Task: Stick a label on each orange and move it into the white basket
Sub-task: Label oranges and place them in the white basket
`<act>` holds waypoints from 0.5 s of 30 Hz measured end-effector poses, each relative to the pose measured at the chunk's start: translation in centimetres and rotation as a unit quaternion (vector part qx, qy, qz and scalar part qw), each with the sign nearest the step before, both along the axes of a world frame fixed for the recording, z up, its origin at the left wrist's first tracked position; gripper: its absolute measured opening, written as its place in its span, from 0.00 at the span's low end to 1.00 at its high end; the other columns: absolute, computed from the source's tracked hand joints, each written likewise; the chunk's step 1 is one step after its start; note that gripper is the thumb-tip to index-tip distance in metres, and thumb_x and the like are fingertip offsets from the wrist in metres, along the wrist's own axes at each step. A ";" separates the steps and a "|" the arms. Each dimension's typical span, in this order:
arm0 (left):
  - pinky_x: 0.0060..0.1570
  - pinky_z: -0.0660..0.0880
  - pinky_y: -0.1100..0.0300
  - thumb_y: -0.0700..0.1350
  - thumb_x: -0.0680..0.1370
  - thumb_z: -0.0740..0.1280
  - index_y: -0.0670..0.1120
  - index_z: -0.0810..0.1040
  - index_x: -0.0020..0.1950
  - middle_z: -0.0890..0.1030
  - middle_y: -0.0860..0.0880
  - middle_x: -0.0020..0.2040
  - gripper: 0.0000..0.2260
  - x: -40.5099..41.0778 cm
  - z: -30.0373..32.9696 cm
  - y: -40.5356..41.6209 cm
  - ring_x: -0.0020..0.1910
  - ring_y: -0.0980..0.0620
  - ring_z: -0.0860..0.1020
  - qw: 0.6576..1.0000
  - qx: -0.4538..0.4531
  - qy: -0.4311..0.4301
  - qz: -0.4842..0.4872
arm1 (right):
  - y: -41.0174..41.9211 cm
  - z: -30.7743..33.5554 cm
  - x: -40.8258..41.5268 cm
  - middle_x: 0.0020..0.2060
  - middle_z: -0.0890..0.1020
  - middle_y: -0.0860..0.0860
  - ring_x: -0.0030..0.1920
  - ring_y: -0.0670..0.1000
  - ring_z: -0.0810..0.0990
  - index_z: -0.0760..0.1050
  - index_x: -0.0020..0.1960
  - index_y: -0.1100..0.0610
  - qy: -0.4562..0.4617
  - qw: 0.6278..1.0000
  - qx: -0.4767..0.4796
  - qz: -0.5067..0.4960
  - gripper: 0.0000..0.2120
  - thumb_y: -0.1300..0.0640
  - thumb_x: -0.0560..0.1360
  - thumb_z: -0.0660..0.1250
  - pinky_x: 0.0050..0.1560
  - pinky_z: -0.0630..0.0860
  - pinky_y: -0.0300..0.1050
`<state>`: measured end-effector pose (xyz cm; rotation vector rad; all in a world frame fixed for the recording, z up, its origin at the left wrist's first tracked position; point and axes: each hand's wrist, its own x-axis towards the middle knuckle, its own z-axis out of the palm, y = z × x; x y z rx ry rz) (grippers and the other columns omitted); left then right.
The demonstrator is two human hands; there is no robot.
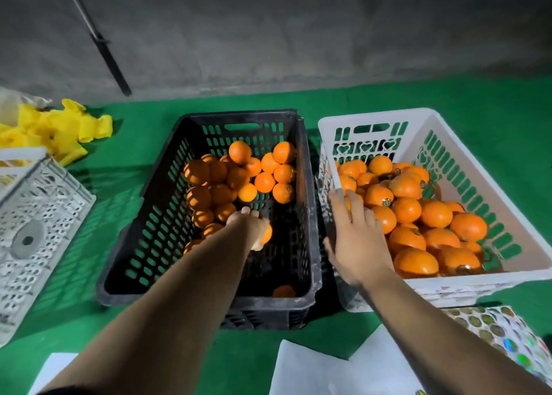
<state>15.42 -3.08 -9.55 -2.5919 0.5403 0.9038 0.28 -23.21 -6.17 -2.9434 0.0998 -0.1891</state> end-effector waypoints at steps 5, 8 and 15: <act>0.58 0.74 0.46 0.45 0.80 0.73 0.52 0.51 0.84 0.53 0.42 0.82 0.40 1.0 -3.3 -1.4 0.74 0.36 0.67 0.999 0.024 -0.018 -0.012 | 0.0 -0.2 0.2 0.82 0.48 0.56 0.73 0.66 0.65 0.40 0.83 0.49 0.021 0.999 0.015 -0.026 0.43 0.46 0.81 0.65 0.70 0.70 0.60; 0.54 0.78 0.47 0.51 0.77 0.77 0.56 0.62 0.80 0.58 0.43 0.79 0.36 1.1 -2.7 -1.2 0.68 0.37 0.74 0.999 0.012 -0.027 -0.026 | 0.1 -0.1 0.4 0.82 0.47 0.55 0.75 0.65 0.63 0.40 0.83 0.48 0.038 0.998 0.009 -0.046 0.43 0.52 0.80 0.66 0.69 0.71 0.59; 0.68 0.72 0.42 0.52 0.70 0.82 0.49 0.66 0.77 0.68 0.41 0.74 0.40 0.9 6.4 1.2 0.70 0.38 0.72 0.933 -0.323 -0.049 0.149 | 0.4 0.1 0.4 0.80 0.54 0.56 0.70 0.64 0.66 0.47 0.83 0.51 0.028 0.997 -0.005 -0.067 0.42 0.66 0.75 0.63 0.64 0.74 0.59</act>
